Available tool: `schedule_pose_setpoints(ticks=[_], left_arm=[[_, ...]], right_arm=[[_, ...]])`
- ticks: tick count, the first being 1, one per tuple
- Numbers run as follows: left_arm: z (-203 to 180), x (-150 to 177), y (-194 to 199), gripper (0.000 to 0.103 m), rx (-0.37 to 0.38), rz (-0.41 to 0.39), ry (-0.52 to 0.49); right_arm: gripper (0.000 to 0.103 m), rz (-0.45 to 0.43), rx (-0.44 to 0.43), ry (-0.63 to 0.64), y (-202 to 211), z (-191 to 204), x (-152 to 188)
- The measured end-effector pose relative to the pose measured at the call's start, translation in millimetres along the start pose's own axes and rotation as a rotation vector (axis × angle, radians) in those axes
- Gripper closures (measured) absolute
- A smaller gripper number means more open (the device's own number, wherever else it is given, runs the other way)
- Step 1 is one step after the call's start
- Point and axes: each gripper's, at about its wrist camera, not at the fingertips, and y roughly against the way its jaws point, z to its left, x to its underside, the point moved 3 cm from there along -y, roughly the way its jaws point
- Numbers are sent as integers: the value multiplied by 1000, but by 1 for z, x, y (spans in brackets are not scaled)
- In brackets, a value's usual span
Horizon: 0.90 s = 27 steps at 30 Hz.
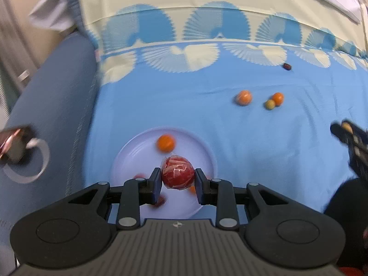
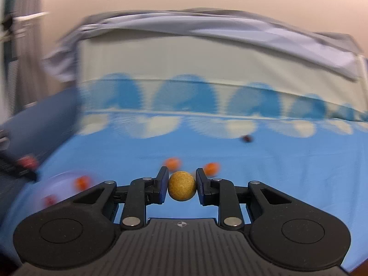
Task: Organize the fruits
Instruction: 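Carry the red plum and yellow fruit over the lavender plate with both tools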
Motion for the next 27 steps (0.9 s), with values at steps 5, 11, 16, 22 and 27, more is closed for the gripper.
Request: schedule_pose_setpoints(ticks=[5, 11, 16, 22, 27], left_arm=[[37, 40, 32, 70, -36, -15, 57], [60, 73, 59, 70, -51, -41, 111], [66, 89, 70, 70, -43, -53, 133], [74, 94, 74, 70, -43, -55, 156], [79, 97, 74, 70, -39, -57, 166]], right_arm=[[76, 57, -158, 42, 42, 53, 6], [76, 52, -221, 177, 66, 100, 2], [76, 66, -215, 212, 75, 117, 3], [76, 68, -209, 250, 82, 128, 5], [76, 75, -209, 273, 80, 133, 5]])
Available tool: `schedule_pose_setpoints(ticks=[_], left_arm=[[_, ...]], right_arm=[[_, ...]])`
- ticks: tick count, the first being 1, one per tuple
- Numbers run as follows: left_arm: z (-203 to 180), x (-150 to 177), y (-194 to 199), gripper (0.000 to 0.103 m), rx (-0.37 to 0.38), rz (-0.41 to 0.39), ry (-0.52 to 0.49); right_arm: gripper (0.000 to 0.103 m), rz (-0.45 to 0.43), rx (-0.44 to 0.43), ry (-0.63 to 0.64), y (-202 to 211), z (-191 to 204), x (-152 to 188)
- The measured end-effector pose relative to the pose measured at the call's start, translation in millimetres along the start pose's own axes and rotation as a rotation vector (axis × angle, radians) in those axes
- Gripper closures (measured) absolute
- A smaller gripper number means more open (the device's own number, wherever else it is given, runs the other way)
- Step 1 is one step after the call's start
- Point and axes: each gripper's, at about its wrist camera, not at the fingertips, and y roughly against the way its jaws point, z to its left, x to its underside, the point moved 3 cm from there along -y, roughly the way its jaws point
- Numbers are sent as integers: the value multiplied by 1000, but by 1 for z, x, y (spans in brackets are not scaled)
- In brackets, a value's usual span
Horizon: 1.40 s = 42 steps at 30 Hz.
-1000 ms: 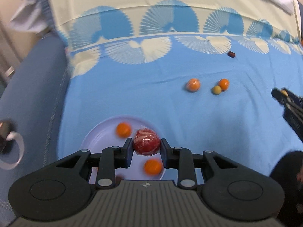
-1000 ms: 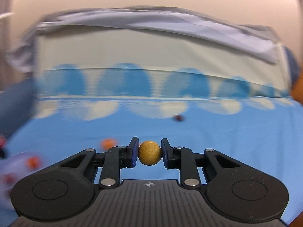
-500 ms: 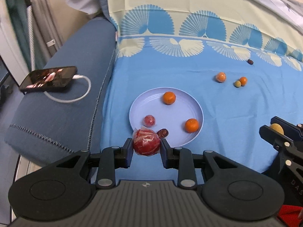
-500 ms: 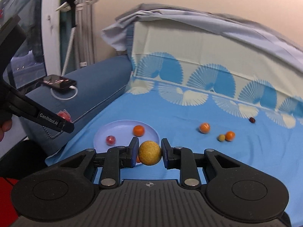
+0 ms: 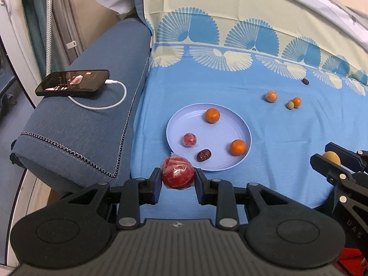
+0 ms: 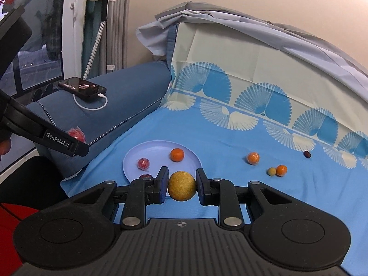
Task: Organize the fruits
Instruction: 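Carry the red plum and yellow fruit over the lavender plate with both tools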
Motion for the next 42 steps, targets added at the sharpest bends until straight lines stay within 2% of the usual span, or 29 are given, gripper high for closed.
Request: schedule_pose_setpoints(ticks=[17, 32, 42], left_arm=[[-1, 1, -21, 70, 3, 52, -11], [-1, -1, -54, 70, 13, 126, -14], [1, -39, -95, 70, 38, 140, -3]], right_arm=[[76, 52, -9, -11, -14, -3, 4], [76, 139, -22, -15, -44, -3, 11], [76, 208, -49, -52, -99, -8, 7]])
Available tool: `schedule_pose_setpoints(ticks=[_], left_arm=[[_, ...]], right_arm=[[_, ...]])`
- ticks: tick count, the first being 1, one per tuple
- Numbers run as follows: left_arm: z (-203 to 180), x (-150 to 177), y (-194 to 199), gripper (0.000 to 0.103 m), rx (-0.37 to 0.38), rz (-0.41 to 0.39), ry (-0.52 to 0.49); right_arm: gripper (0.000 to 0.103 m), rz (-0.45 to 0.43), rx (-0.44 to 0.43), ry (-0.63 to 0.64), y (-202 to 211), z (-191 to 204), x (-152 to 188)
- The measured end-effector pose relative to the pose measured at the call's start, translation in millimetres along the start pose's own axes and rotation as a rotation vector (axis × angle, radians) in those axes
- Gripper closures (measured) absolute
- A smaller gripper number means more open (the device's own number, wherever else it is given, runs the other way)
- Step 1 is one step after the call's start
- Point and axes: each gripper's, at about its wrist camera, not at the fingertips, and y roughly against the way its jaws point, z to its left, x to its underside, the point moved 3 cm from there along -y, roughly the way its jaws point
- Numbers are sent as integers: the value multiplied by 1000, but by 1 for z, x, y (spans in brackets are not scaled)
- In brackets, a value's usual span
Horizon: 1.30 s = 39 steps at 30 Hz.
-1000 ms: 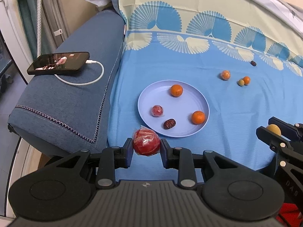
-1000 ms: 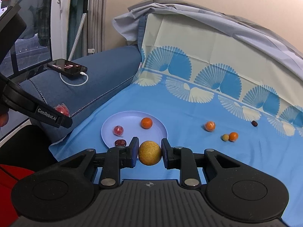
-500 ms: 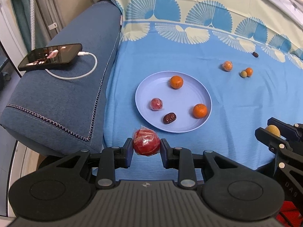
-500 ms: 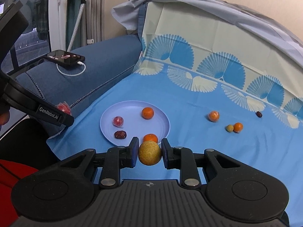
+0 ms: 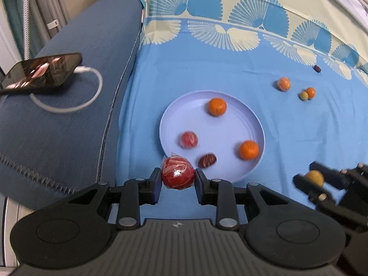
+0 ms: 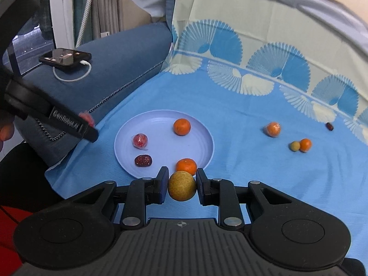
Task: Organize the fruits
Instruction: 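Carry the red plum and yellow fruit over the lavender plate with both tools, then open both tools to drop the plum and yellow fruit onto the plate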
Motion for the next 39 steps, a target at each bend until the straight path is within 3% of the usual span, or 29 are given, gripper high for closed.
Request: schedule_pose_setpoints(ticks=[10, 19, 20, 21, 23, 25, 32, 39], left_arm=[[-8, -44, -64, 70, 7, 39, -37], [-12, -63, -108, 68, 4, 72, -51], [-11, -65, -108, 52, 7, 60, -44], [-11, -69, -107, 24, 8, 39, -36], [-10, -74, -96, 1, -9, -38, -21], [-10, -76, -83, 0, -14, -103, -33], [-7, -46, -54, 0, -37, -52, -80], [4, 0, -14, 0, -53, -14, -38]], right_arm=[[76, 51, -43, 1, -68, -7, -20], [75, 86, -95, 20, -114, -8, -30], [67, 91, -105, 14, -118, -9, -31], [39, 98, -109, 9, -121, -10, -33], [12, 90, -93, 1, -121, -13, -37], [10, 72, -77, 11, -114, -15, -38], [3, 118, -64, -23, -74, -12, -15], [1, 67, -51, -25, -20, 0, -2]])
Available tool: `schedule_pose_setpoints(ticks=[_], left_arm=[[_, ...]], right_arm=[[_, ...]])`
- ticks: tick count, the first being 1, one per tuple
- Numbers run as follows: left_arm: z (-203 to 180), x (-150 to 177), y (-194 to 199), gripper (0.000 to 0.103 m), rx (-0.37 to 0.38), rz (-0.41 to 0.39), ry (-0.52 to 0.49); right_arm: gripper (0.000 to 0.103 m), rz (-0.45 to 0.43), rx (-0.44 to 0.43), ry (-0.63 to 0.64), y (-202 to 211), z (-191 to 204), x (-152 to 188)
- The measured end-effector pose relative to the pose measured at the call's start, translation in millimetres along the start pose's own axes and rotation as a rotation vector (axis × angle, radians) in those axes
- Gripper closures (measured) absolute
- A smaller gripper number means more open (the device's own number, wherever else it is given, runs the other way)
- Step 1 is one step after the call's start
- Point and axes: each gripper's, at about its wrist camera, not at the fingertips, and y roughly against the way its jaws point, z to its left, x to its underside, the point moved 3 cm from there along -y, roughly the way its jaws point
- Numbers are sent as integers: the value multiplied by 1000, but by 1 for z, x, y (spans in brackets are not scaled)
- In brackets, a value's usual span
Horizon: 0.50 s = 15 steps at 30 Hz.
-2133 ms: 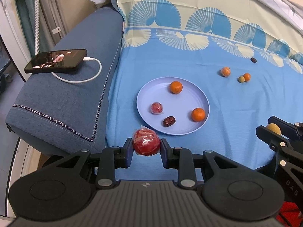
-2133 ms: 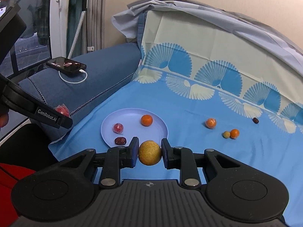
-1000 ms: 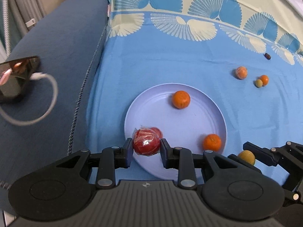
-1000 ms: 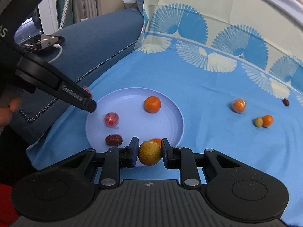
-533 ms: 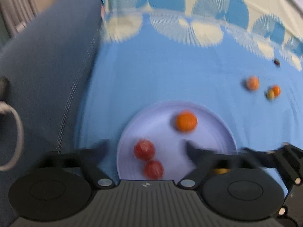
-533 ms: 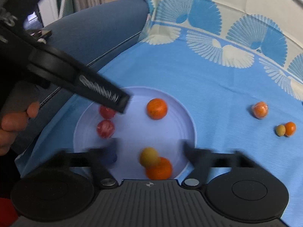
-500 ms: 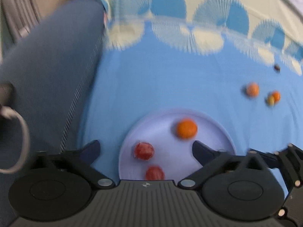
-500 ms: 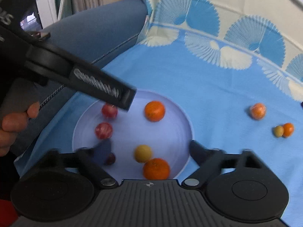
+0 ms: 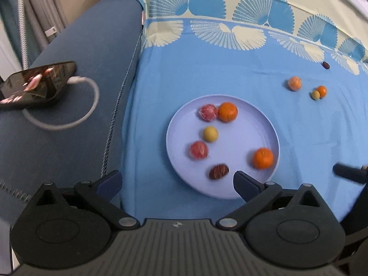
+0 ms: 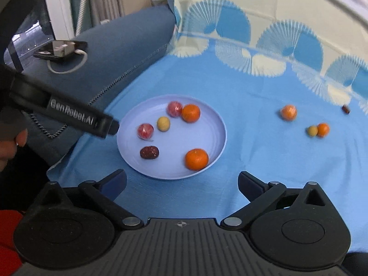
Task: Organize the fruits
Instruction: 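Open both tools to drop the plum and yellow fruit onto the plate, then move both open tools from the plate toward the remaining loose fruits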
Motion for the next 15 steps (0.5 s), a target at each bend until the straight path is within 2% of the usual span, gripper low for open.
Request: schedule_pose_setpoints(ticks=[5, 15], left_arm=[[-2, 12, 34, 0, -29, -58, -5], [-15, 29, 75, 0, -39, -117, -7]], right_arm=[[1, -97, 40, 10, 35, 4, 0], [1, -193, 81, 3, 78, 5, 10]])
